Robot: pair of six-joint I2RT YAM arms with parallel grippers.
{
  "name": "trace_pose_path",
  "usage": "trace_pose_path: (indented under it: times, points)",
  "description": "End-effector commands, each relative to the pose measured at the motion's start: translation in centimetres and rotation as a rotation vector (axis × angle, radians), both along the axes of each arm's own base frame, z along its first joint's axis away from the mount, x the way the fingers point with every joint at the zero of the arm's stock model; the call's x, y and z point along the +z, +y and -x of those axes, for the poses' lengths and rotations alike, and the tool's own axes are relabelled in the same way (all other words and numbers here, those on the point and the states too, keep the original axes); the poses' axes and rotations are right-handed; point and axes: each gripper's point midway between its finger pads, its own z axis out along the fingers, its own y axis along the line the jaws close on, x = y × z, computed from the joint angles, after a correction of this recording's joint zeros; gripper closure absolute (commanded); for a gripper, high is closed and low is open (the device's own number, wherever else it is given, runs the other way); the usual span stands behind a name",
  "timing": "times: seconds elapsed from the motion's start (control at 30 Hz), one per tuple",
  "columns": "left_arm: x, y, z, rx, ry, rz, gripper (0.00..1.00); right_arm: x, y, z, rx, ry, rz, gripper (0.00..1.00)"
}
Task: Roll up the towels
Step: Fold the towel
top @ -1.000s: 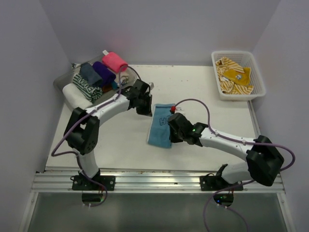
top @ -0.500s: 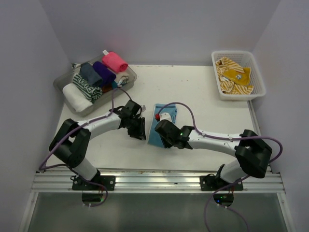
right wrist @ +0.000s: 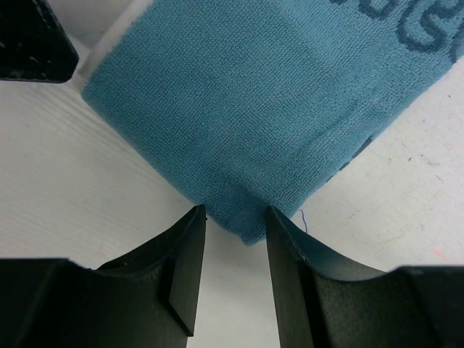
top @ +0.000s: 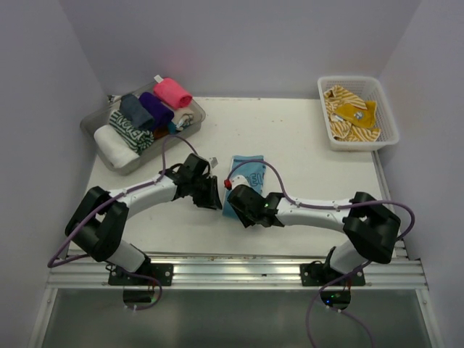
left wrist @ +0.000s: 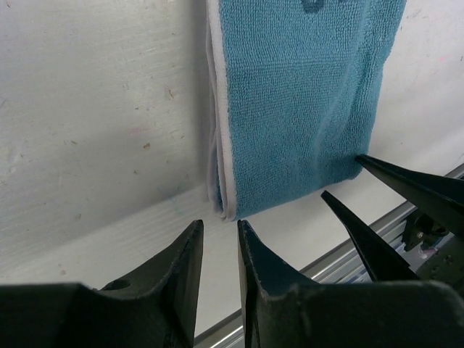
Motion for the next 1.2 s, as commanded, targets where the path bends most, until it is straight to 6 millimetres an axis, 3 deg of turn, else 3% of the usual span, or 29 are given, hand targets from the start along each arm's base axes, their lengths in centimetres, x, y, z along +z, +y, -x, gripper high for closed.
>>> trace_pose_path:
  times: [0.0,0.27,0.37,0.4,0.5,0.67,0.83,0.9,1.0,1.07,1.1,1.13,1.17]
  points:
    - [1.0,-0.9,-0.6,0.006,-0.027,0.046,0.71,-0.2,1.0,-0.7,0.028,-0.021,-0.002,0.57]
    - [0.6,-0.9,-0.8,0.011,-0.018,0.03,0.72,-3.6,0.8,0.0,0.051,0.027,0.042,0.6]
    - [0.9,-1.0,-1.0,0.014,-0.023,0.034,0.72,-3.6,0.5,0.1,0.047,0.034,0.048,0.78]
    - [1.2,-1.0,-1.1,0.016,-0.026,0.036,0.72,-3.2,0.4,0.0,0.046,0.027,0.047,0.89]
    - [1.9,-0.8,-1.6,0.024,-0.05,0.024,0.71,-1.4,0.7,-0.3,0.057,-0.001,0.024,1.0]
    - [3.4,-0.3,-2.7,0.046,-0.084,0.027,0.71,1.0,1.5,-1.1,0.071,0.006,-0.056,1.0]
    - [4.4,-0.6,-3.0,0.026,-0.101,0.055,0.66,1.9,1.3,-1.5,0.065,0.059,-0.094,1.0]
    - [4.2,-0.9,-2.7,-0.001,-0.086,0.066,0.58,1.9,1.5,-1.4,0.077,0.074,-0.098,1.0]
    - [3.6,-1.0,-2.4,-0.012,-0.076,0.047,0.55,1.3,1.8,-0.9,0.092,0.112,-0.103,1.0]
    - [3.2,-0.6,-2.1,-0.011,-0.099,0.009,0.46,0.9,2.0,-0.4,0.095,0.139,-0.116,1.0]
    - [2.9,-0.5,-1.9,-0.012,-0.101,-0.005,0.33,0.7,2.1,-0.3,0.096,0.15,-0.123,1.0]
    - [2.4,-0.1,-1.5,-0.004,-0.089,-0.016,0.32,0.6,2.0,-0.2,0.088,0.155,-0.121,1.0]
    - [2.1,0.0,-1.3,0.0,-0.077,-0.022,0.31,0.3,1.7,-0.2,0.077,0.156,-0.11,0.93]
